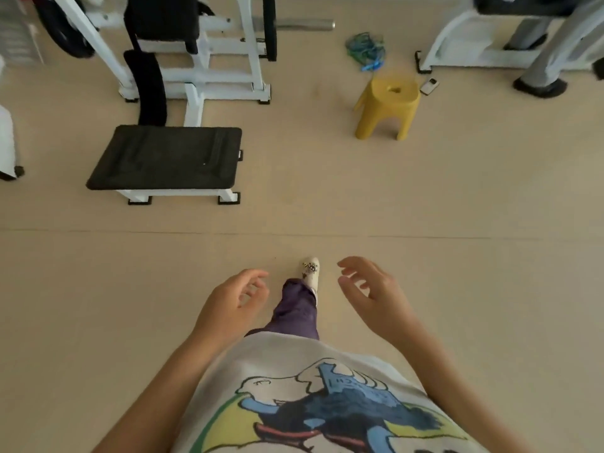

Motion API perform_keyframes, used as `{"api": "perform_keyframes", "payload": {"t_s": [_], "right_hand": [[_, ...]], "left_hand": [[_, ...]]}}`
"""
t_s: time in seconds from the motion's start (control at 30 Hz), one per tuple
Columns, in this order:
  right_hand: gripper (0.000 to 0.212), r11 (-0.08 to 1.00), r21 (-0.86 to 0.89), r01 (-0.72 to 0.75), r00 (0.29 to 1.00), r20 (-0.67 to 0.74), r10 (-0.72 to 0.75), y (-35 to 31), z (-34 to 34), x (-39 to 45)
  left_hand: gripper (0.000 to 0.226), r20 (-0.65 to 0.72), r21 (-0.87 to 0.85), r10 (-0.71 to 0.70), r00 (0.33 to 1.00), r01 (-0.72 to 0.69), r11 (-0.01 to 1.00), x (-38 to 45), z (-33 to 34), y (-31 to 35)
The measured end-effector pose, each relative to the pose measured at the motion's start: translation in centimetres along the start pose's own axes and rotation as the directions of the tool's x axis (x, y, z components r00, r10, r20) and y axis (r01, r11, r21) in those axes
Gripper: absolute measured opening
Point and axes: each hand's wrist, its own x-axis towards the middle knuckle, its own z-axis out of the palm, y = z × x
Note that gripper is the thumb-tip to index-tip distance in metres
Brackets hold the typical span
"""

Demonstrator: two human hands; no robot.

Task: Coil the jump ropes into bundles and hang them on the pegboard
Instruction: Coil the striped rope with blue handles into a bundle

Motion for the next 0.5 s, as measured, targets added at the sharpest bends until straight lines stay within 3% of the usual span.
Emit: {"api": "perform_keyframes", "payload": {"t_s": [0.17, 0.27, 0.5], "right_hand": [[0.018, 0.999, 0.012, -0.051, 0.999, -0.008, 0.051, -0.8, -7.5, 15.0], [0.018, 0.995, 0.034, -0.097, 0.994, -0.040, 0.099, -0.8, -12.2, 21.8], [0.021, 0.973, 0.080, -0.218, 0.968, -0.111, 0.226, 4.1, -22.1, 37.8]], "left_hand": [[0.018, 0.004, -0.043, 0.013, 1.000, -0.013, 0.999, 16.8, -1.6, 7.0], [0.020, 0.074, -0.024, 0.084, 0.994, -0.082, 0.996, 26.7, -2.8, 12.8], [0.031, 0.110, -0.023, 0.208, 0.972, -0.206, 0.978, 49.9, -3.1, 25.6]]}}
